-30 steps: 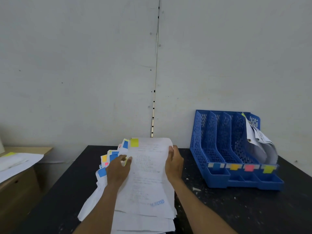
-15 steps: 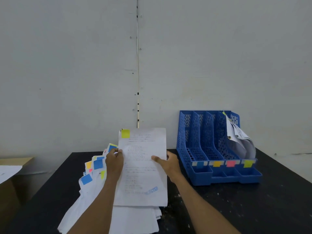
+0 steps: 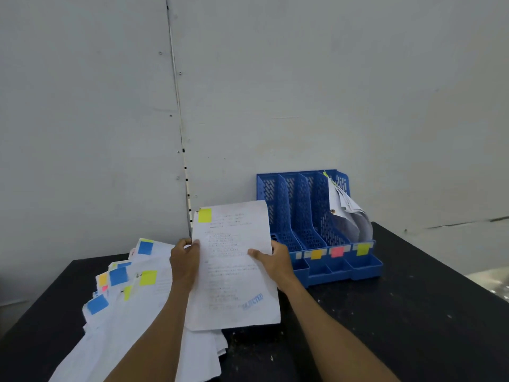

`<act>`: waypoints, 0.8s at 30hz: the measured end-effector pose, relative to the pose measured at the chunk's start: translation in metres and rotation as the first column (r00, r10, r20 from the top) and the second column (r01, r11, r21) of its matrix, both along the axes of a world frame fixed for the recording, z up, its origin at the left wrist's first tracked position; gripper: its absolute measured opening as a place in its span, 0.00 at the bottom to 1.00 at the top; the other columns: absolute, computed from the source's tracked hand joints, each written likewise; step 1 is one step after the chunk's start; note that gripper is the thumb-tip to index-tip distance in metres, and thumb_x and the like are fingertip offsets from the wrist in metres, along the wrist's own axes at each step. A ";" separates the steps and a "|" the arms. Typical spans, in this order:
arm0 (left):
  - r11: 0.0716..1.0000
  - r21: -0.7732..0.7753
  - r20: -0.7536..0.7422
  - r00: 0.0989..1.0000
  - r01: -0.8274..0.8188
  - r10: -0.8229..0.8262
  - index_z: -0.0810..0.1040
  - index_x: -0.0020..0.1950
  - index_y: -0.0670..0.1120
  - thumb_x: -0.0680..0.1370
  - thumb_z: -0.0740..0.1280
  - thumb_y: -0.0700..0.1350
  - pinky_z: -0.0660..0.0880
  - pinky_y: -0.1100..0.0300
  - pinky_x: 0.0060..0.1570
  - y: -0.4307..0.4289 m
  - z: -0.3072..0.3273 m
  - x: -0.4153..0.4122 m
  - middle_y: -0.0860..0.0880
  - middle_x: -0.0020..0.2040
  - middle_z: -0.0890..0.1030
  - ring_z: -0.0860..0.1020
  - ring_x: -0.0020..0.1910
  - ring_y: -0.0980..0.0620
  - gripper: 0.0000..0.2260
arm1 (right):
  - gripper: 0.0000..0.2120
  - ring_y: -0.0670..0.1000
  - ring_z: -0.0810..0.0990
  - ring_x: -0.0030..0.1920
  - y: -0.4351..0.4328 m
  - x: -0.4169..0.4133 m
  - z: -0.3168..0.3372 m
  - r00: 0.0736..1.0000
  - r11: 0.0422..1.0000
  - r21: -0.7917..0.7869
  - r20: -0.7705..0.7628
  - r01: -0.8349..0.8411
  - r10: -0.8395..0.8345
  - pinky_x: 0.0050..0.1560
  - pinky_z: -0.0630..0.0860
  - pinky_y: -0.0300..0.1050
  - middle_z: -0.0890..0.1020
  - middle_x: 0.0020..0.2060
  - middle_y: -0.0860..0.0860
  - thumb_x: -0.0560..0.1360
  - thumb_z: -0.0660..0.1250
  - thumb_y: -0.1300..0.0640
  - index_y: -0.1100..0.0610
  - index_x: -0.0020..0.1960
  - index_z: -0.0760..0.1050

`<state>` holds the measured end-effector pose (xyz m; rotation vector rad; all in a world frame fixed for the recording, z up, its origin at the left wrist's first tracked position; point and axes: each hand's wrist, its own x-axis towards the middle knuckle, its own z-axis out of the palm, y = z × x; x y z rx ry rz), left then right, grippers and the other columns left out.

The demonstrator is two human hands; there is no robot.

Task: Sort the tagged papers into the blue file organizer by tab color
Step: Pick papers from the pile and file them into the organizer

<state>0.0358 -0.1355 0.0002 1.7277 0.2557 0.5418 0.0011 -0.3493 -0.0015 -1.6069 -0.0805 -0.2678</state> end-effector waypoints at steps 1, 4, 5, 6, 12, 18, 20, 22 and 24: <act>1.000 0.010 0.009 1.000 0.010 -0.010 0.78 0.47 0.39 0.78 0.65 0.43 0.69 0.55 0.45 -0.003 0.000 0.000 0.43 0.45 0.81 0.76 0.45 0.43 0.07 | 0.11 0.49 0.83 0.46 -0.004 0.000 -0.001 1.000 1.000 -0.002 0.003 0.011 -0.011 0.40 0.79 0.39 0.84 0.46 0.49 0.71 0.75 0.57 0.56 0.51 0.79; 0.997 0.059 0.035 0.998 0.050 -0.052 0.78 0.44 0.40 0.78 0.67 0.43 0.69 0.56 0.42 -0.019 0.003 0.001 0.44 0.42 0.81 0.77 0.43 0.43 0.06 | 0.12 0.51 0.83 0.47 -0.020 0.001 0.000 0.999 0.999 0.003 0.018 0.045 -0.045 0.44 0.81 0.44 0.84 0.47 0.50 0.71 0.75 0.56 0.56 0.52 0.80; 0.995 0.080 0.043 0.997 0.063 -0.066 0.78 0.44 0.40 0.78 0.68 0.43 0.69 0.56 0.42 -0.025 0.005 0.001 0.44 0.41 0.81 0.78 0.43 0.44 0.06 | 0.12 0.52 0.83 0.47 -0.025 0.002 0.001 0.998 0.998 0.005 0.023 0.058 -0.058 0.44 0.81 0.45 0.84 0.47 0.51 0.71 0.75 0.56 0.57 0.52 0.80; 0.992 0.098 0.054 0.995 0.076 -0.082 0.78 0.44 0.40 0.77 0.68 0.43 0.70 0.56 0.41 -0.031 0.006 0.002 0.45 0.41 0.82 0.78 0.42 0.44 0.06 | 0.12 0.52 0.83 0.47 -0.031 0.002 0.001 0.997 0.998 0.002 0.026 0.070 -0.070 0.43 0.81 0.44 0.84 0.47 0.51 0.71 0.75 0.56 0.57 0.52 0.80; 0.975 0.189 0.129 0.981 0.120 -0.146 0.78 0.46 0.36 0.76 0.69 0.39 0.67 0.58 0.36 -0.076 0.015 0.012 0.43 0.41 0.80 0.77 0.40 0.45 0.05 | 0.12 0.51 0.83 0.45 -0.068 0.002 0.013 0.985 0.984 -0.042 0.023 0.173 -0.172 0.40 0.79 0.43 0.84 0.45 0.51 0.70 0.75 0.56 0.59 0.51 0.79; 0.920 0.324 0.118 0.956 0.220 -0.270 0.66 0.73 0.43 0.78 0.65 0.42 0.70 0.55 0.64 -0.140 0.025 0.014 0.46 0.68 0.71 0.72 0.65 0.49 0.24 | 0.14 0.53 0.80 0.45 -0.122 0.010 0.032 0.925 0.920 -0.120 0.125 0.372 -0.358 0.42 0.74 0.44 0.82 0.46 0.54 0.71 0.74 0.56 0.63 0.53 0.79; 0.878 0.403 0.136 0.932 0.259 -0.337 0.63 0.75 0.45 0.79 0.64 0.43 0.64 0.52 0.70 -0.161 0.024 0.018 0.46 0.72 0.67 0.66 0.70 0.49 0.25 | 0.15 0.54 0.79 0.47 -0.137 0.015 0.038 0.899 0.892 -0.140 0.159 0.429 -0.407 0.45 0.74 0.47 0.82 0.48 0.55 0.73 0.73 0.56 0.64 0.55 0.78; 0.811 0.476 0.084 0.901 0.340 -0.426 0.65 0.75 0.46 0.80 0.63 0.45 0.58 0.53 0.73 -0.185 0.022 0.025 0.46 0.75 0.64 0.61 0.74 0.49 0.23 | 0.15 0.56 0.79 0.49 -0.154 0.017 0.045 0.855 0.845 -0.163 0.202 0.510 -0.477 0.46 0.74 0.48 0.81 0.50 0.56 0.73 0.72 0.56 0.63 0.56 0.77; 0.740 0.495 0.003 0.851 0.455 -0.526 0.67 0.74 0.47 0.81 0.62 0.49 0.56 0.51 0.74 -0.214 0.022 0.033 0.47 0.76 0.64 0.60 0.75 0.49 0.22 | 0.12 0.57 0.79 0.47 -0.171 0.019 0.052 0.788 0.771 -0.185 0.251 0.609 -0.562 0.43 0.73 0.46 0.81 0.48 0.57 0.74 0.71 0.55 0.62 0.54 0.77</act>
